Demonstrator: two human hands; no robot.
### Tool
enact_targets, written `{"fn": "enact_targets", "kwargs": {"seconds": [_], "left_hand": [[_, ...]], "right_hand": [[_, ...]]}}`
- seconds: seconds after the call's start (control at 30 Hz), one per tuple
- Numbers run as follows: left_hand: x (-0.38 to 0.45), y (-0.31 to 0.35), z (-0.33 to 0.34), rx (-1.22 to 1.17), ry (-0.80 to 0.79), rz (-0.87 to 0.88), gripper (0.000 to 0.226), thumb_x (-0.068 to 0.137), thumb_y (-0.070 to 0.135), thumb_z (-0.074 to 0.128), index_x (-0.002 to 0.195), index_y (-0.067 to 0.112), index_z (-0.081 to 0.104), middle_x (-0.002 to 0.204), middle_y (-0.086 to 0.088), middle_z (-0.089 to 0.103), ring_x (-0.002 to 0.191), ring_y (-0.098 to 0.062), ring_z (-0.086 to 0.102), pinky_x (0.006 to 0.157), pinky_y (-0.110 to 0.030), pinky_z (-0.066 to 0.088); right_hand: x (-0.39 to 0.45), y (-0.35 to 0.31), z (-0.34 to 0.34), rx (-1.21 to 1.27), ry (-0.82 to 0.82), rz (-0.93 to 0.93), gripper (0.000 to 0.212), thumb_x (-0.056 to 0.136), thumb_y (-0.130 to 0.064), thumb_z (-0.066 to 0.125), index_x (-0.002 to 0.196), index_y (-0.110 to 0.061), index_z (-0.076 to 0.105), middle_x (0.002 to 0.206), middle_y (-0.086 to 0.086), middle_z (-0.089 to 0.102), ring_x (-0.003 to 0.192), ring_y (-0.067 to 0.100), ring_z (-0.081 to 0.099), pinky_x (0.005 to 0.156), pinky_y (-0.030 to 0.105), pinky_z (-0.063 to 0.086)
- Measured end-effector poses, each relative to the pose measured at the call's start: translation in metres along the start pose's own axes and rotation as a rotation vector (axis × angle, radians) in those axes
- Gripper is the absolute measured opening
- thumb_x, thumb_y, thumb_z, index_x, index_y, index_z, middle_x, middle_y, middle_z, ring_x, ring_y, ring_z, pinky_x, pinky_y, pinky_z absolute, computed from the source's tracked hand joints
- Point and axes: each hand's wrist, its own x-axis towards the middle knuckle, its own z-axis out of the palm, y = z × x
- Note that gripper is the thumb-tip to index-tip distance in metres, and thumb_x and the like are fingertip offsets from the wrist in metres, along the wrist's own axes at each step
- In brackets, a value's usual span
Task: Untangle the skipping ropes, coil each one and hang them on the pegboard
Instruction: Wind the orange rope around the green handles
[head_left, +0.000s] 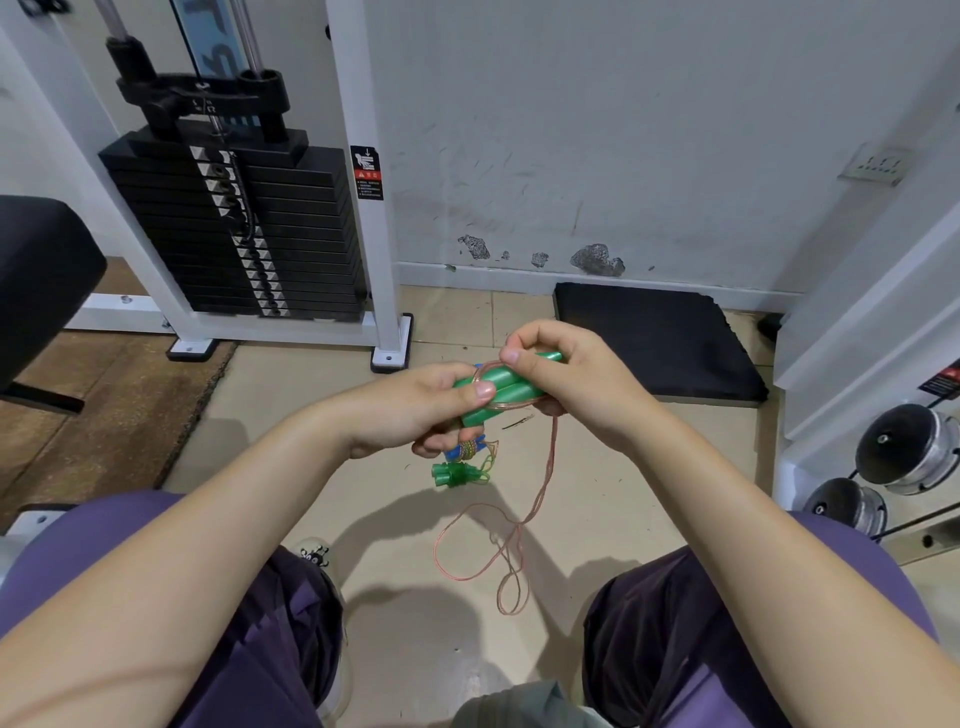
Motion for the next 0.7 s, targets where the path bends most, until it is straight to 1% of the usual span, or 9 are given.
{"fn": "enact_targets", "kwargs": {"seconds": [0.13, 0.23, 0.3, 0.37, 0.43, 0.5, 0.57, 0.63, 0.7], "left_hand": [[-0.002, 0.002, 0.0, -0.079, 0.004, 0.08, 0.038, 0.102, 0.037, 0.046, 0.113, 0.001, 0.049, 0.074, -0.006, 0.048, 0.05, -0.011, 0.032, 0.047, -0.019, 0.027], [0.001, 0.006, -0.002, -0.201, 0.1, 0.153, 0.04, 0.1, 0.035, 0.044, 0.12, 0.0, 0.047, 0.071, -0.002, 0.049, 0.049, -0.009, 0.033, 0.046, -0.017, 0.028], [0.002, 0.006, -0.006, -0.192, 0.225, 0.178, 0.031, 0.101, 0.032, 0.042, 0.112, 0.004, 0.046, 0.074, -0.004, 0.05, 0.049, -0.009, 0.037, 0.046, -0.019, 0.031], [0.002, 0.005, -0.012, -0.071, 0.339, 0.175, 0.019, 0.105, 0.028, 0.04, 0.103, 0.009, 0.044, 0.077, -0.006, 0.052, 0.052, -0.009, 0.042, 0.049, -0.021, 0.035], [0.002, 0.003, -0.016, 0.015, 0.434, 0.174, 0.016, 0.107, 0.027, 0.039, 0.098, 0.014, 0.042, 0.077, -0.005, 0.053, 0.053, -0.009, 0.043, 0.05, -0.02, 0.037], [0.004, 0.001, -0.018, 0.013, 0.537, 0.179, 0.018, 0.107, 0.028, 0.039, 0.092, 0.018, 0.042, 0.073, -0.004, 0.053, 0.05, -0.008, 0.042, 0.048, -0.019, 0.036], [0.007, 0.0, -0.017, 0.055, 0.628, 0.215, 0.022, 0.106, 0.03, 0.041, 0.086, 0.022, 0.042, 0.067, -0.002, 0.053, 0.045, -0.006, 0.042, 0.045, -0.017, 0.035], [0.01, -0.002, -0.016, 0.272, 0.74, 0.257, 0.026, 0.105, 0.031, 0.045, 0.081, 0.023, 0.041, 0.061, 0.004, 0.054, 0.044, -0.003, 0.044, 0.046, -0.016, 0.034], [0.011, -0.005, -0.019, 0.507, 0.85, 0.242, 0.026, 0.103, 0.032, 0.048, 0.082, 0.018, 0.045, 0.061, 0.007, 0.056, 0.054, -0.006, 0.05, 0.053, -0.024, 0.033]], "right_hand": [[0.002, -0.001, -0.005, 0.348, -0.141, 0.121, 0.031, 0.088, -0.039, 0.063, 0.099, -0.01, 0.067, 0.091, 0.02, 0.063, 0.054, 0.019, 0.053, 0.05, 0.025, 0.044], [0.001, 0.0, -0.006, 0.465, -0.271, 0.175, 0.063, 0.079, -0.047, 0.073, 0.124, -0.005, 0.059, 0.1, 0.012, 0.064, 0.068, 0.022, 0.059, 0.065, 0.032, 0.05], [0.0, 0.002, 0.001, 0.379, -0.26, 0.173, 0.058, 0.082, -0.031, 0.075, 0.132, -0.011, 0.052, 0.093, 0.009, 0.064, 0.065, 0.021, 0.058, 0.063, 0.031, 0.049], [-0.002, 0.003, 0.011, 0.243, -0.2, 0.163, 0.045, 0.093, -0.015, 0.064, 0.134, -0.013, 0.045, 0.083, 0.009, 0.065, 0.057, 0.021, 0.055, 0.056, 0.029, 0.046], [-0.002, 0.004, 0.018, 0.118, -0.149, 0.142, 0.026, 0.101, -0.011, 0.051, 0.126, -0.006, 0.043, 0.075, 0.01, 0.064, 0.049, 0.021, 0.052, 0.049, 0.027, 0.041], [-0.004, 0.004, 0.024, 0.021, -0.152, 0.131, 0.01, 0.104, -0.014, 0.043, 0.106, -0.006, 0.049, 0.072, 0.012, 0.061, 0.043, 0.019, 0.049, 0.043, 0.026, 0.039], [-0.008, 0.002, 0.032, -0.046, -0.19, 0.141, 0.02, 0.105, -0.016, 0.04, 0.092, -0.008, 0.053, 0.069, 0.013, 0.059, 0.04, 0.018, 0.049, 0.041, 0.025, 0.039], [-0.011, -0.001, 0.041, -0.117, -0.224, 0.162, 0.026, 0.105, -0.019, 0.041, 0.088, -0.007, 0.057, 0.067, 0.01, 0.057, 0.042, 0.02, 0.05, 0.042, 0.026, 0.04], [-0.012, -0.004, 0.045, -0.277, -0.225, 0.114, 0.03, 0.103, -0.026, 0.047, 0.085, -0.009, 0.063, 0.062, 0.003, 0.054, 0.045, 0.018, 0.051, 0.049, 0.027, 0.041]]}}
